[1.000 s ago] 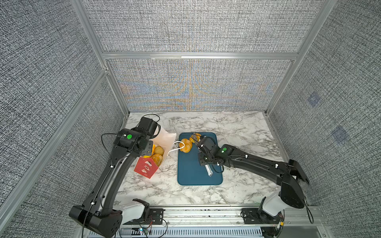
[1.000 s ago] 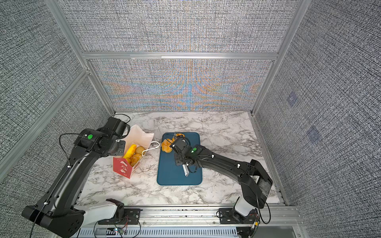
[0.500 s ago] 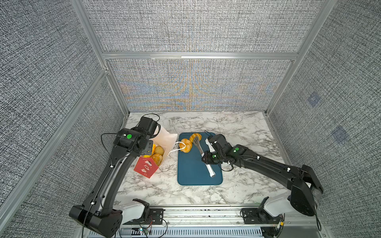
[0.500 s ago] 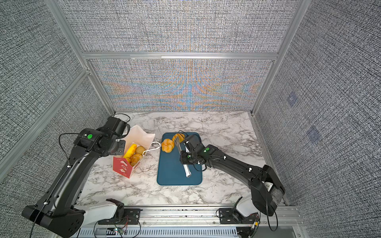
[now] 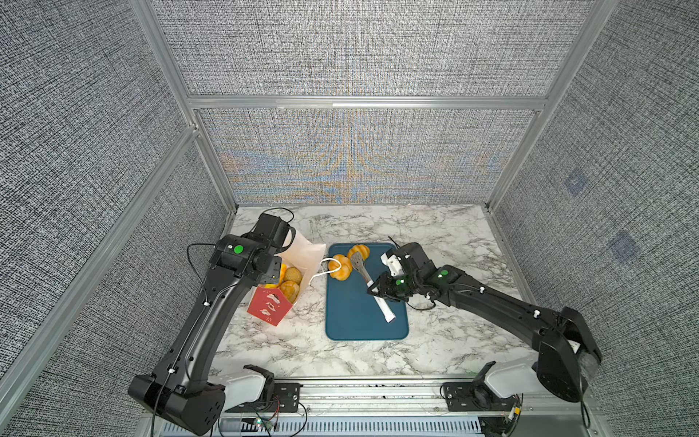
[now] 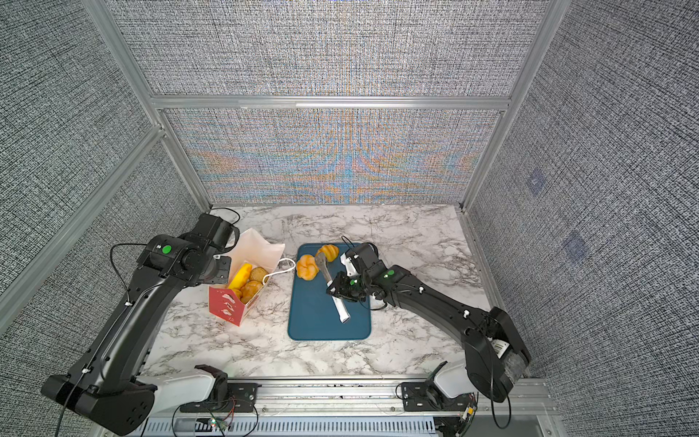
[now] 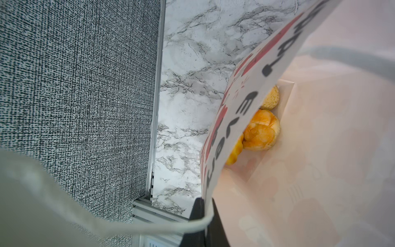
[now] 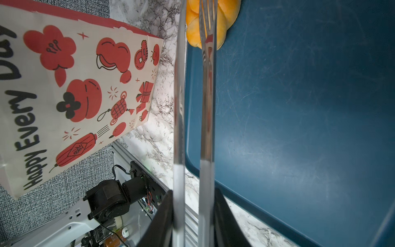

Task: Pack bread into a paper bag
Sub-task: Pick up the fake bread from the plate.

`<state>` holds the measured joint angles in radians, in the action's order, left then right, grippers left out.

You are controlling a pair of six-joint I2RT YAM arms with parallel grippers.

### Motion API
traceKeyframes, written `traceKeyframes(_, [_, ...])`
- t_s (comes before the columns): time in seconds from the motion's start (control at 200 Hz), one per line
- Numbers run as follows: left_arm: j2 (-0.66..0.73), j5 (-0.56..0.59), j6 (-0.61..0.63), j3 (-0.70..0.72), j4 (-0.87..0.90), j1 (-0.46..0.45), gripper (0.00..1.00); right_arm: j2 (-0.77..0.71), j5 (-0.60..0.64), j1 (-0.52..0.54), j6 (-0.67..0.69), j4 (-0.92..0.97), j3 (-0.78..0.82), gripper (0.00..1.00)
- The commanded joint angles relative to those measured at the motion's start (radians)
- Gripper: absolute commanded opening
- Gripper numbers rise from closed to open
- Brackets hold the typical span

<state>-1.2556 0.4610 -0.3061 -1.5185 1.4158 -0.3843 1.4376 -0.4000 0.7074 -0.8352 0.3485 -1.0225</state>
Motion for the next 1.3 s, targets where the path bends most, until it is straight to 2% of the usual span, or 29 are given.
traceKeyframes(0.0, [-0.003,0.004,0.002,-0.003,-0.018,-0.001,0.02,0.004,-0.017,0.0,-0.012,-0.016,-0.011,0.34])
traceKeyframes(0.315, [-0.001,0.005,0.0,0.001,-0.019,-0.001,0.02,-0.004,0.008,-0.005,-0.006,0.025,-0.026,0.4])
traceKeyframes(0.591, [-0.003,0.004,0.002,0.0,-0.022,-0.001,0.02,-0.012,0.026,-0.019,0.004,0.044,-0.023,0.42])
traceKeyframes(1.296, [-0.004,0.01,0.004,0.006,-0.025,-0.001,0.02,0.105,-0.002,-0.033,0.025,-0.002,-0.05,0.45])
